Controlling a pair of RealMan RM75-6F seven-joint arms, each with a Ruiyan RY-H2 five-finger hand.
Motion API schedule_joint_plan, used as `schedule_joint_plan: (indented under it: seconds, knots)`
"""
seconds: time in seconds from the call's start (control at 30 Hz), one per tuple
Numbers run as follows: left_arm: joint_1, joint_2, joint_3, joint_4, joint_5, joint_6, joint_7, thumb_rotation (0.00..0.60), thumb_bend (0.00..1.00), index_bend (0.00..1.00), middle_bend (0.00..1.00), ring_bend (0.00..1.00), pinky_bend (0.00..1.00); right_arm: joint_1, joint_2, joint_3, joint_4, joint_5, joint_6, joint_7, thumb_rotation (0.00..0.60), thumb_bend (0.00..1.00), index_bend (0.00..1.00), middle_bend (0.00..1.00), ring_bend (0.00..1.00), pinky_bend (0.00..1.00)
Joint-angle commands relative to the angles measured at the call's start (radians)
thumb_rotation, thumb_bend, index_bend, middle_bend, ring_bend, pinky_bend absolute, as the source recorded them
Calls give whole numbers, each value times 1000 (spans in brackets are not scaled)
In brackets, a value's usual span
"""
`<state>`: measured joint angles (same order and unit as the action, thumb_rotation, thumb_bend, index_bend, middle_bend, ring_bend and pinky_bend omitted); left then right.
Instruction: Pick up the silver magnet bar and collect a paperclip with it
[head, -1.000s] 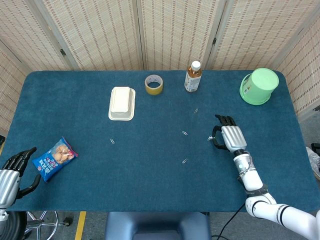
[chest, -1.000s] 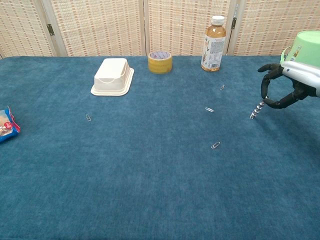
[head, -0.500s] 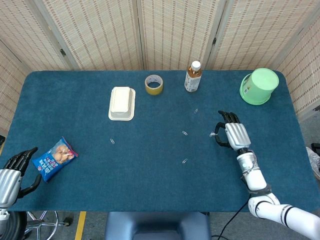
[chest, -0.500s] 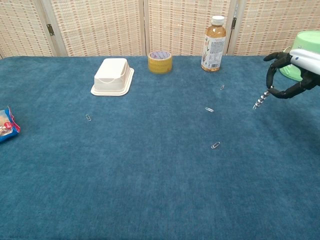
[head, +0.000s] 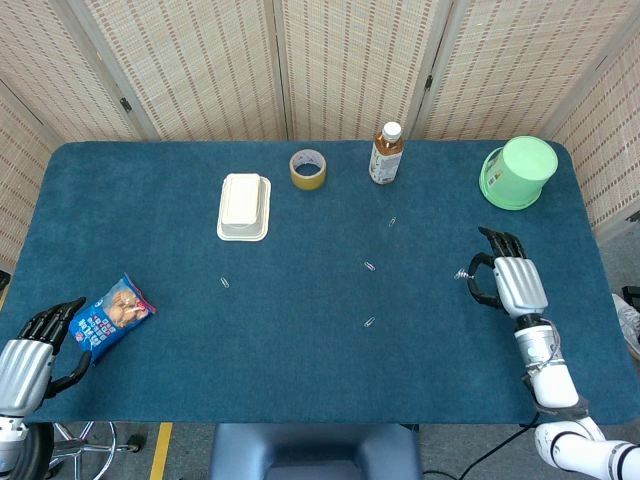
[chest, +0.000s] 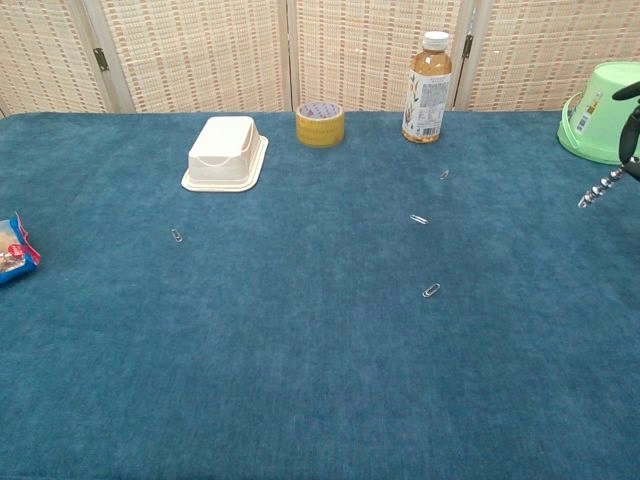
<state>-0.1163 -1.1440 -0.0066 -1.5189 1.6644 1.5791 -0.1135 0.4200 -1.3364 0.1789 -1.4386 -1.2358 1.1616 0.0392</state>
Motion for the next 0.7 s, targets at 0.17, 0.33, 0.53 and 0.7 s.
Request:
schedule_joint_plan:
  seconds: [0.17, 0.33, 0.53, 0.7]
  knots:
    - [-4, -2, 0, 4, -1, -5, -7, 600, 477, 0, 202, 185, 246, -2, -21, -5, 54, 14, -34, 27, 600, 441, 622, 110, 75, 0]
    - [-6, 0, -1, 3, -7, -9, -6, 600, 477, 0, 202, 185, 246, 13, -32, -6, 81, 27, -70, -4, 600, 441, 601, 88, 137, 0]
    - [-4, 4, 0, 1, -15, -13, -8, 600, 477, 10, 202, 185, 246, 28, -6, -4, 45, 71, -114, -83, 600, 442, 212, 0, 118, 0]
    - [-3, 5, 0, -1, -14, -11, -6, 600, 477, 12, 201, 185, 246, 30, 14, 4, 8, 81, -105, -117, 600, 441, 77, 0, 95, 0]
